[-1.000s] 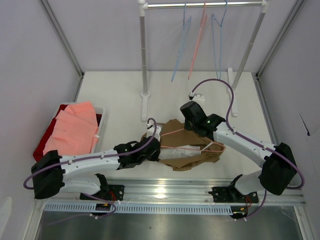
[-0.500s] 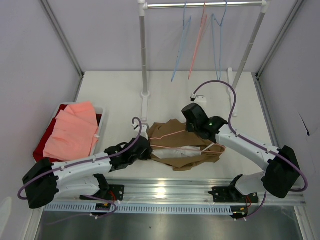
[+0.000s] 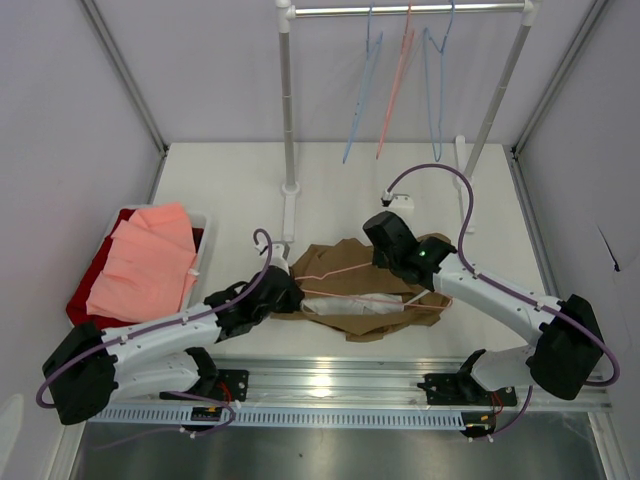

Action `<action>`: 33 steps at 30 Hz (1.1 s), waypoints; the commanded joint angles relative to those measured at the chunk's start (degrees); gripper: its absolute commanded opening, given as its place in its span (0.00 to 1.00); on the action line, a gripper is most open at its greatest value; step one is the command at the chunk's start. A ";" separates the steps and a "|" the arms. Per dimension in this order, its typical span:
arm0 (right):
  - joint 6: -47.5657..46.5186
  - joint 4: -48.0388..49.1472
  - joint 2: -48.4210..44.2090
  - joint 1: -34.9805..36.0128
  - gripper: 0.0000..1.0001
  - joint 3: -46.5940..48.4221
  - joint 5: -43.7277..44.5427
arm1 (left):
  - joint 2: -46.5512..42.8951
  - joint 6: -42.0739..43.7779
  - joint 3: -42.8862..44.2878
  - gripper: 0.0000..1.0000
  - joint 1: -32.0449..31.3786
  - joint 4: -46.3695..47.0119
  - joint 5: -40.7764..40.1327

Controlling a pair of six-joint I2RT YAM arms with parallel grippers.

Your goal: Place the skirt on the hanger

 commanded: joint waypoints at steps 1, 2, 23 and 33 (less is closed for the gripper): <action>0.25 -0.79 -1.12 0.41 0.00 0.04 2.56 | -0.61 1.93 -0.54 0.00 0.39 4.78 2.65; 0.17 -0.79 -0.77 0.32 0.00 0.22 2.38 | -0.79 2.91 -0.37 0.00 0.39 5.13 5.10; 0.17 -0.35 1.08 0.32 0.00 1.45 1.24 | 13.09 7.58 11.23 0.36 -10.06 -8.22 -0.14; 0.25 -0.26 1.16 0.41 0.00 1.36 1.24 | 18.72 8.72 12.11 0.43 -11.29 -4.80 -0.76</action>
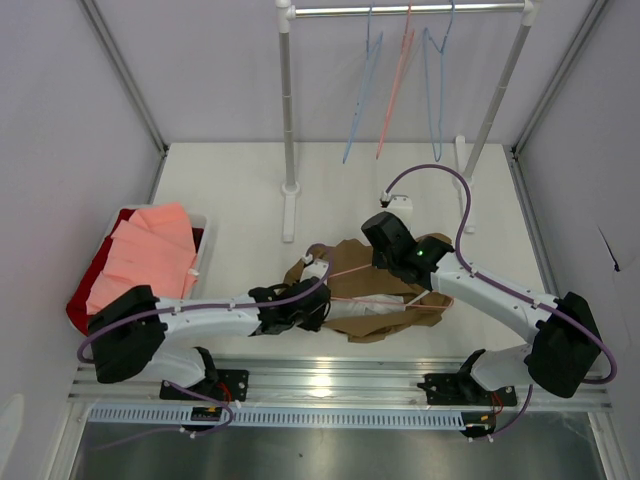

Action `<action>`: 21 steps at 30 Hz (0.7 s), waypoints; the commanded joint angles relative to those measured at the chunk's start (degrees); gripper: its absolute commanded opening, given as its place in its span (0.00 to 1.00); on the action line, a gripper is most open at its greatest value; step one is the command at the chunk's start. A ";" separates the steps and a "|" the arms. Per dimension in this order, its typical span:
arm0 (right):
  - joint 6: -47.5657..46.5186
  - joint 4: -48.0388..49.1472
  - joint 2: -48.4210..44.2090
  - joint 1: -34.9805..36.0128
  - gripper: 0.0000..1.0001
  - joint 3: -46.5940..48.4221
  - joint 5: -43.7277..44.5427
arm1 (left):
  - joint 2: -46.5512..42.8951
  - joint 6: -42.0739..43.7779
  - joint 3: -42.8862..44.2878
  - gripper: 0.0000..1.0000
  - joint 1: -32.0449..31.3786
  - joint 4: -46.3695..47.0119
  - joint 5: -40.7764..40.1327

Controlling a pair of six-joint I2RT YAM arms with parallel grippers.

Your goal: Place the skirt on the hanger

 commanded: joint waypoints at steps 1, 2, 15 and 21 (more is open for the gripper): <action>0.19 -0.11 0.25 0.30 0.00 1.36 1.09 | 1.04 0.63 2.76 0.42 -0.93 1.98 -2.12; 0.19 -0.11 0.25 0.30 0.00 1.36 1.09 | 1.47 0.63 2.84 0.40 -1.02 2.06 -2.82; 0.10 0.41 0.69 0.30 0.00 1.27 1.09 | -0.45 2.39 4.34 0.00 -1.02 1.45 -3.53; 0.28 0.59 1.04 0.39 0.00 1.10 0.91 | -4.85 1.60 3.37 0.00 -1.02 0.22 -4.75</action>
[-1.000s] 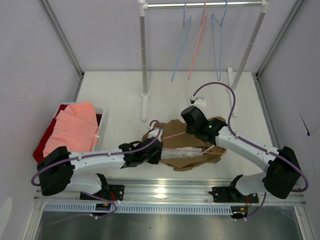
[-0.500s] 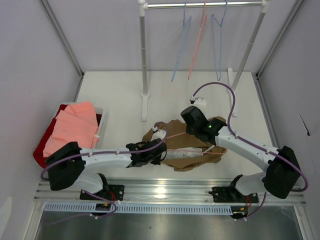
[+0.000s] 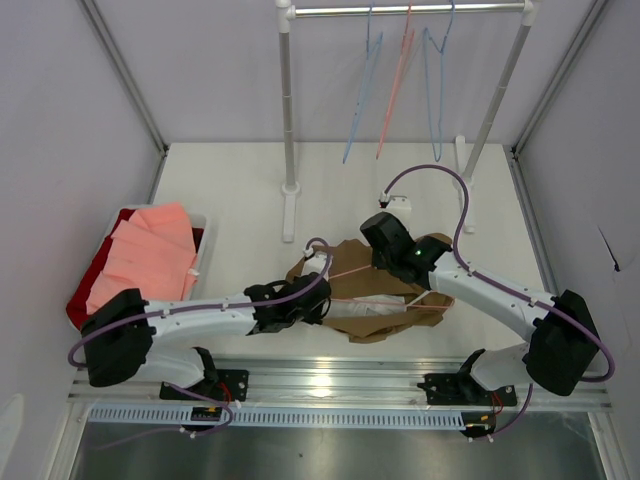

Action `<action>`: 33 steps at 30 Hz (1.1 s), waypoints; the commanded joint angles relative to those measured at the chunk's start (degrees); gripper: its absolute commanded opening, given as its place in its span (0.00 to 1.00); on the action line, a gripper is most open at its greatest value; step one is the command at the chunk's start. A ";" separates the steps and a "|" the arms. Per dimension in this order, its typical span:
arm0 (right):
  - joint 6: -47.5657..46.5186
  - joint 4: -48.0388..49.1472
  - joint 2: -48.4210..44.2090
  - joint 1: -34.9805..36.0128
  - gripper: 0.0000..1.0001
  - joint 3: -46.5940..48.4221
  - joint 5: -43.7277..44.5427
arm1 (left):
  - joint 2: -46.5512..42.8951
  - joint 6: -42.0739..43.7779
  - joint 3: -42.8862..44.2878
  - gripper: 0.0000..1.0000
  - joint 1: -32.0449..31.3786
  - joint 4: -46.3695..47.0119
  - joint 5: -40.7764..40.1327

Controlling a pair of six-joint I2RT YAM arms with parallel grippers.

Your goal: Place the skirt on the hanger

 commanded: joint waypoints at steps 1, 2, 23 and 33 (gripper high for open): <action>0.30 0.61 0.25 0.32 0.00 1.01 0.89 | -3.89 0.24 0.73 0.00 -0.39 -0.17 -2.79; 0.30 0.61 0.16 0.41 0.00 1.01 0.89 | -4.67 -0.02 0.38 0.00 -0.30 -0.70 -3.93; 0.83 -0.53 -1.68 0.67 0.00 0.48 1.94 | -13.82 -8.72 -9.82 0.00 10.59 4.83 -1.57; 0.91 -0.79 -2.82 1.03 0.00 -0.92 1.86 | -13.91 -11.80 -10.88 0.00 13.67 6.15 -1.56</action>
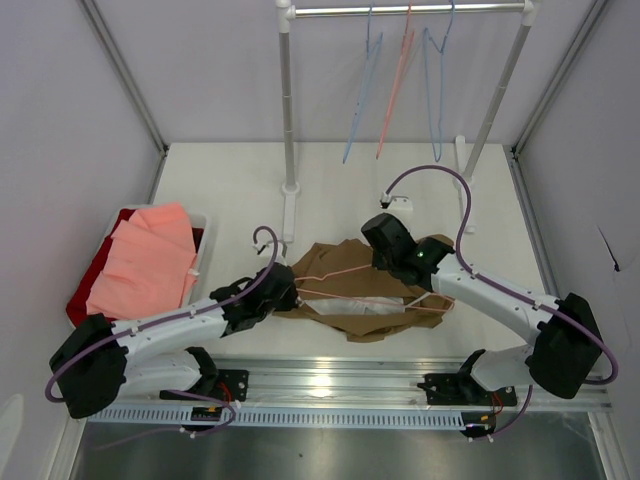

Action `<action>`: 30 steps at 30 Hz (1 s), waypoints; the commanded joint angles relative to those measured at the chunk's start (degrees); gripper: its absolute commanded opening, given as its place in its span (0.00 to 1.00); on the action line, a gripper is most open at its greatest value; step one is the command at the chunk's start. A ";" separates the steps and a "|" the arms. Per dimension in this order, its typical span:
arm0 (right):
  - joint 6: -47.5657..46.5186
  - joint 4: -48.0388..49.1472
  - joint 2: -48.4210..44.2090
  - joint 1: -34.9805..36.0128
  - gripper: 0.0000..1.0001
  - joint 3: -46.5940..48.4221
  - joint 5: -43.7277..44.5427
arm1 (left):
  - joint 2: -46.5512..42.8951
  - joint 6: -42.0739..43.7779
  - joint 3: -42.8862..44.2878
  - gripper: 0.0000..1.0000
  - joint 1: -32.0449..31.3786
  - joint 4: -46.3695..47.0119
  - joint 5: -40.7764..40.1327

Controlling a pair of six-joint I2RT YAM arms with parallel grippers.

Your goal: Place the skirt on the hanger

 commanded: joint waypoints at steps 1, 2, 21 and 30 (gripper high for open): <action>0.54 -0.55 -2.19 0.59 0.00 -1.01 1.55 | -1.23 -2.49 -0.67 0.00 1.39 2.41 -0.80; 0.54 -0.55 -2.28 0.59 0.00 -1.10 1.55 | -1.15 -2.66 -0.58 0.00 1.56 2.15 -1.06; -0.60 -1.34 -2.19 0.68 0.00 -2.24 0.85 | -0.71 -4.42 -0.49 0.00 4.38 1.45 -2.91; -0.25 -1.87 -1.14 0.68 0.00 -1.45 2.52 | -2.64 -3.55 -1.28 0.00 4.47 2.50 -2.03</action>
